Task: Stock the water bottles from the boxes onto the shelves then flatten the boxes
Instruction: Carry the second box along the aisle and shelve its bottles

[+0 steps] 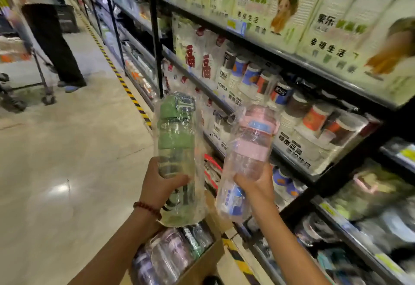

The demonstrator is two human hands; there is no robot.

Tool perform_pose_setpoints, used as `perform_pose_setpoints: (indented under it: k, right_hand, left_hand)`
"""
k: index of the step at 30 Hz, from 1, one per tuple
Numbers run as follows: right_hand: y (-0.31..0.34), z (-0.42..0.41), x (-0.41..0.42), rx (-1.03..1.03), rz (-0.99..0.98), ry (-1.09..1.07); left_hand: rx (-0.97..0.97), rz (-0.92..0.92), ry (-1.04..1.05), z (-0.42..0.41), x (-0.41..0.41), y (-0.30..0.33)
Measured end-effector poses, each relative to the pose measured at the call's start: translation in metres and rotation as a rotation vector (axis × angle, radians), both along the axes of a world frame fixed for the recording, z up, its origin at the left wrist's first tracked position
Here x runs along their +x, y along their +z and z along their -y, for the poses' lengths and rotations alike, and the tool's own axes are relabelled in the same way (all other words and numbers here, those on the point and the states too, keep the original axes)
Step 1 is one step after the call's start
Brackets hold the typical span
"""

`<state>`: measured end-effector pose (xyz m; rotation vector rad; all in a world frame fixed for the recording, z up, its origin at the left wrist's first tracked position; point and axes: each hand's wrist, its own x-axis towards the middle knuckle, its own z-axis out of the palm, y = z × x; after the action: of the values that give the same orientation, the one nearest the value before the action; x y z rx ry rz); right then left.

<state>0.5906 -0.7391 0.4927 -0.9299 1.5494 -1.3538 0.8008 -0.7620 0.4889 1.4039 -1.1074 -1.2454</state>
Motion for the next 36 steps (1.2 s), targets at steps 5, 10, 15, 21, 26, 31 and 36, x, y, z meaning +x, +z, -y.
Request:
perform_pose_setpoints:
  k: [5,10,15,21,26,31,36]
  right_hand:
    - [0.009,-0.076,-0.03,-0.053,-0.053,-0.242]
    - [0.022,-0.165,-0.064,-0.087,-0.081,-0.481]
    - [0.024,-0.257,-0.091,-0.084,-0.076,-0.71]
    - [0.023,-0.37,-0.126,-0.072,-0.109,-0.959]
    - [0.026,-0.485,-0.149,-0.092,-0.123,-1.1]
    - [0.031,-0.604,-0.171,-0.076,-0.141,-1.244]
    - [0.031,-0.7,-0.191,-0.056,-0.131,-1.362]
  left_hand:
    - [-0.056,0.044,-0.231,-0.018,-0.027,0.004]
    - [-0.064,0.051,-0.449,-0.056,-0.084,0.021]
    - [-0.065,0.08,-0.694,-0.108,-0.141,0.025]
    - [-0.101,0.064,-0.909,-0.194,-0.214,0.033]
    - [-0.111,0.009,-1.062,-0.299,-0.273,0.039]
    - [-0.119,0.017,-1.22,-0.412,-0.325,0.041]
    - [-0.093,-0.03,-1.347,-0.512,-0.368,0.04]
